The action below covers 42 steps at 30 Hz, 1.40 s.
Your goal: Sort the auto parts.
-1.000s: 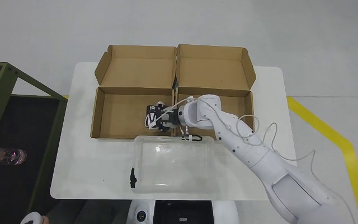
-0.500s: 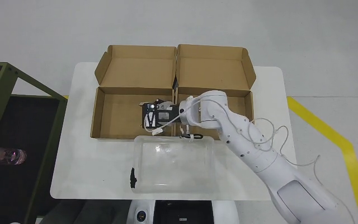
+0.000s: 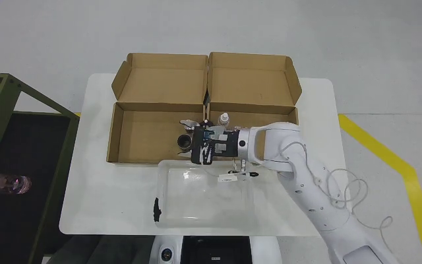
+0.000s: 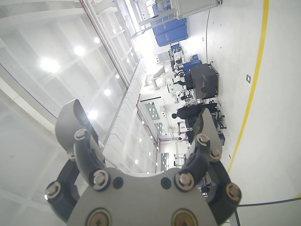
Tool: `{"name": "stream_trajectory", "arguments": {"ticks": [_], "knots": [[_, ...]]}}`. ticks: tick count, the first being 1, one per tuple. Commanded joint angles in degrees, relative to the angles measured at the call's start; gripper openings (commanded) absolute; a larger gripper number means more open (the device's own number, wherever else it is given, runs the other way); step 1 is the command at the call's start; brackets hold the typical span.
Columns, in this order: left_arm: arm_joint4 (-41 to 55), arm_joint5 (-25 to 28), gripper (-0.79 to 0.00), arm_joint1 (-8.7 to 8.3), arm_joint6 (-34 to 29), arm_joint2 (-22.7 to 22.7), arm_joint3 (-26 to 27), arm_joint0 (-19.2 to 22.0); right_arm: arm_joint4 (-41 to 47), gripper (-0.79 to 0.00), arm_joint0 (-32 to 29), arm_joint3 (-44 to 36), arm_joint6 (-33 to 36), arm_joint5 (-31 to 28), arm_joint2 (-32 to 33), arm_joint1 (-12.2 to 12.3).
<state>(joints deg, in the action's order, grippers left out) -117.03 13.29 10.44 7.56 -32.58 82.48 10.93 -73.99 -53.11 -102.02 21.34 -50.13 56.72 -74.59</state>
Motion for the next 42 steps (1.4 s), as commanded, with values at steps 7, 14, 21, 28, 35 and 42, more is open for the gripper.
{"name": "stream_trajectory", "arguments": {"ticks": [7, 14, 21, 28, 35, 42], "knots": [[0.00, 0.00, 0.000, 0.00, 0.00, 0.00, 0.00, 0.00, -4.91, -0.219, -10.76, -6.31, -4.87, -0.76, 8.51, 2.53], [0.00, 0.00, 0.000, 0.00, 0.00, 0.00, 0.00, 0.00, -9.34, -0.185, -21.72, -11.50, -12.49, 0.44, 18.58, 4.62], [0.00, 0.00, 0.000, 0.00, 0.00, 0.00, 0.00, 0.00, -11.91, -0.135, -31.19, -13.94, -22.28, 5.51, 28.61, 5.91], [0.00, 0.00, 0.000, 0.00, 0.00, 0.00, 0.00, 0.00, -11.98, -0.108, -38.56, -13.98, -30.09, 8.77, 36.36, 6.68], [0.00, 0.00, 0.000, 0.00, 0.00, 0.00, 0.00, 0.00, -11.74, -0.068, -44.03, -13.22, -34.10, 12.36, 39.89, 6.96], [0.00, 0.00, 0.000, 0.00, 0.00, 0.00, 0.00, 0.00, -12.70, -0.037, -49.29, -12.60, -36.75, 16.53, 43.04, 7.11]]}}
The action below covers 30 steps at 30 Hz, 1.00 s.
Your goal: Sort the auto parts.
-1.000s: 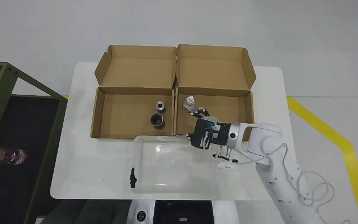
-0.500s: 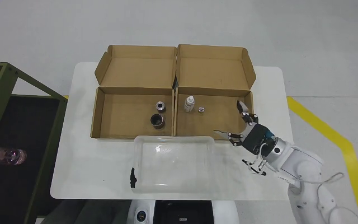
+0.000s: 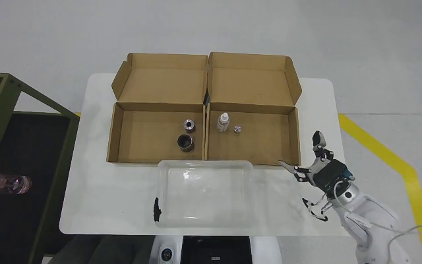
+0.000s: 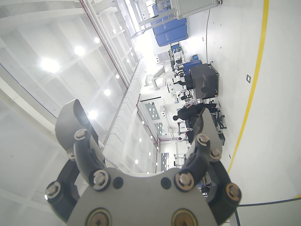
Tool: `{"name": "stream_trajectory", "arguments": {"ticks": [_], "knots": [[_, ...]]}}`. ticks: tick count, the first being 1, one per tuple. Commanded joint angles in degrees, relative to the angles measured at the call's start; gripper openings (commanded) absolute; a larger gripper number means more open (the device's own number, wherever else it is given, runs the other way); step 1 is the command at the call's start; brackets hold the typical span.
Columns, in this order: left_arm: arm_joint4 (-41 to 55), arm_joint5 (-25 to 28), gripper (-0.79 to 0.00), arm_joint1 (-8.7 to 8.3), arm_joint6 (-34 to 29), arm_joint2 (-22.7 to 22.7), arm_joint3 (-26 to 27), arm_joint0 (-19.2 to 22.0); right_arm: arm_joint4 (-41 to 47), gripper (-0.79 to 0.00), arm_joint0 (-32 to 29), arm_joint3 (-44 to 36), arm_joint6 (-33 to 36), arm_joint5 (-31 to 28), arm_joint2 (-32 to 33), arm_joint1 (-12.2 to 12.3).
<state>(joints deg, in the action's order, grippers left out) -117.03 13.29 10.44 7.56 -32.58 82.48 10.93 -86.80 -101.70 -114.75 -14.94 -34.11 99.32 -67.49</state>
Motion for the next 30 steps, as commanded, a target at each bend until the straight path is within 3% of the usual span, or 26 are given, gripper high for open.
{"name": "stream_trajectory", "arguments": {"ticks": [1, 13, 30], "knots": [[0.00, 0.00, 0.000, 0.00, 0.00, 0.00, 0.00, 0.00, -0.04, -0.037, -1.44, 0.44, -0.76, 1.22, 1.08, 0.03], [0.00, 0.00, 0.000, 0.00, 0.00, 0.00, 0.00, 0.00, 0.09, 0.000, -8.15, 0.77, -5.03, 5.11, 5.24, 0.10], [0.00, 0.00, -0.001, 0.00, 0.00, 0.00, 0.00, 0.00, 0.16, 0.000, -8.63, 1.18, -6.10, 5.06, 5.76, 0.20]]}}
